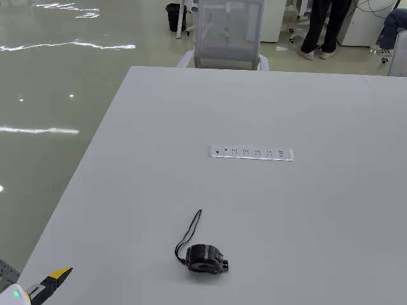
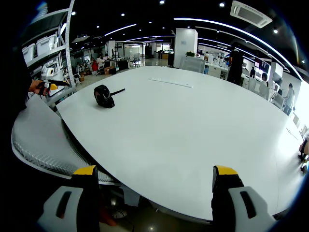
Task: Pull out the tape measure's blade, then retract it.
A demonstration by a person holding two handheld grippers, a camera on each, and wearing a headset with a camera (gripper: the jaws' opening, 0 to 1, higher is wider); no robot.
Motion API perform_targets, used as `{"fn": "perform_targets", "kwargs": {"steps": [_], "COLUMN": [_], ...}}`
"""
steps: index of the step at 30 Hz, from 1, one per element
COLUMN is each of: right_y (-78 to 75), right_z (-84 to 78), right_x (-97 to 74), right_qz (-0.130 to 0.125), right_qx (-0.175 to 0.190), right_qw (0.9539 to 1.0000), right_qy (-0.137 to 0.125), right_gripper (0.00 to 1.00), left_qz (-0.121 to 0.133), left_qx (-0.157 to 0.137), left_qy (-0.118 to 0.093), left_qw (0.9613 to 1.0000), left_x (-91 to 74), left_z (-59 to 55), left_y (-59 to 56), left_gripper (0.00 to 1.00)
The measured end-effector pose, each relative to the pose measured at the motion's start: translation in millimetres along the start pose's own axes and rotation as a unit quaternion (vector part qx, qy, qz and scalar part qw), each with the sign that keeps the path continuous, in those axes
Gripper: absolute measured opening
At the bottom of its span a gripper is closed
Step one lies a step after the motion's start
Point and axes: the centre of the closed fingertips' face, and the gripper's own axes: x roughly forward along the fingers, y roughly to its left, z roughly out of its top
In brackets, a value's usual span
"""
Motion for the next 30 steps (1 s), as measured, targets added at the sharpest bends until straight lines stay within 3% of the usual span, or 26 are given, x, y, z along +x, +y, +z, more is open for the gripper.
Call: {"fn": "perform_targets", "kwargs": {"steps": [30], "right_y": [1.7], "right_z": [0.5], "right_x": [-1.8], "right_qz": [0.003], "right_qx": [-0.009], "right_qw": [1.0], "right_qy": [0.002], "right_gripper": [1.0], "left_qz": [0.003], "left_qx": [-0.004], "left_qy": [0.007], "left_qw": [1.0], "left_x": [-6.5], "left_z": [-3.1], "left_y": [3.8], "left_gripper": [0.99]}}
